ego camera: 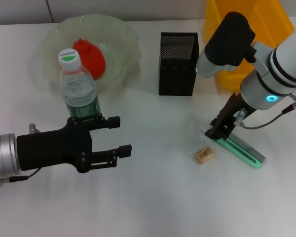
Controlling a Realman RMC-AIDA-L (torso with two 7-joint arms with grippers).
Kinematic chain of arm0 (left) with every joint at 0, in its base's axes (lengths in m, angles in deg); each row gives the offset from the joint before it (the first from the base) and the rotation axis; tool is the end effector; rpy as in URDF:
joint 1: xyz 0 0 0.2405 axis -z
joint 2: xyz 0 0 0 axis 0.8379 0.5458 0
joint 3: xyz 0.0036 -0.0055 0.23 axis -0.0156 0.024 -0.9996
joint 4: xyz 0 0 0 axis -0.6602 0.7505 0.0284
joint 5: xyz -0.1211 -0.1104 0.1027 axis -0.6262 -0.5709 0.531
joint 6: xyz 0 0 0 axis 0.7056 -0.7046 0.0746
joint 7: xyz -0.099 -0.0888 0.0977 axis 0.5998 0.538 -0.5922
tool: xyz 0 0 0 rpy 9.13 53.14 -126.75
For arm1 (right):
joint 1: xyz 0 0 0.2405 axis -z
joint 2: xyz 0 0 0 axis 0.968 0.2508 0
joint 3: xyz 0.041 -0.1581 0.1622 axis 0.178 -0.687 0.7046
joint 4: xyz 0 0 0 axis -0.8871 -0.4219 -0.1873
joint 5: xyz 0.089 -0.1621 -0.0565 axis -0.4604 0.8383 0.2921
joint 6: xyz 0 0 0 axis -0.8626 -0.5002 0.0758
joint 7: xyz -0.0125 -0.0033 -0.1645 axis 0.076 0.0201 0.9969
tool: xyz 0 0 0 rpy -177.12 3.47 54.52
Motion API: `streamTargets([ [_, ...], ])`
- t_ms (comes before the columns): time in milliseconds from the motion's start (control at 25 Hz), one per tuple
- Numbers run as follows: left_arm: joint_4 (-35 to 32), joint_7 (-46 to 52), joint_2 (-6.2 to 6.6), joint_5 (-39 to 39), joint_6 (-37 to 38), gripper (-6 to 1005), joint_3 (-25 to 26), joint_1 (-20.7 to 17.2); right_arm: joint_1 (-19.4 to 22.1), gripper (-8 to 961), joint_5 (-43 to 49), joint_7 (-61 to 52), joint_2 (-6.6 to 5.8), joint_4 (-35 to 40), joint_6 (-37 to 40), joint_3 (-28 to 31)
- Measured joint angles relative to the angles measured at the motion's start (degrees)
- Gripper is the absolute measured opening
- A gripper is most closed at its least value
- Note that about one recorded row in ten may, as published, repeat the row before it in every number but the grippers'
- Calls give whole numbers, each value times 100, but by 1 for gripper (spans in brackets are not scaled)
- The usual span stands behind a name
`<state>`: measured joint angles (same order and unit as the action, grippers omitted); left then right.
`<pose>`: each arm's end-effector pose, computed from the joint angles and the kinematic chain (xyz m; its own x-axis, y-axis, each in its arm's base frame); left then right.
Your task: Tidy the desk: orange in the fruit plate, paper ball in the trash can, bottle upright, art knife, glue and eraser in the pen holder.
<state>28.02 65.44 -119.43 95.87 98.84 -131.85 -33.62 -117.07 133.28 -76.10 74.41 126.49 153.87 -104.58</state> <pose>-0.2338 0.2606 -0.0245 0.7765 0.2419 0.5818 0.3462 -0.9353 -0.0730 0.1740 0.3387 -0.0551 0.7878 -0.4943 0.3674 -0.3647 -0.8551 -0.3684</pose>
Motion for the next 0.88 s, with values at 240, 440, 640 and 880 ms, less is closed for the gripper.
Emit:
streamTargets([
  [240, -4, 2, -7, 0, -10, 754, 0, 8, -15, 280, 12, -2, 0, -106, -109, -2],
  [440, -4, 2, -7, 0, -10, 755, -2, 17, -43, 285, 20, -1, -1, -202, -148, -31],
  [640, -4, 2, -17, -1, -11, 755, -9, 46, -60, 286, 11, 1, -9, -253, -189, -148],
  [880, -4, 2, -17, -1, -14, 755, -9, 52, -60, 279, 17, 3, -6, -254, -261, -210],
])
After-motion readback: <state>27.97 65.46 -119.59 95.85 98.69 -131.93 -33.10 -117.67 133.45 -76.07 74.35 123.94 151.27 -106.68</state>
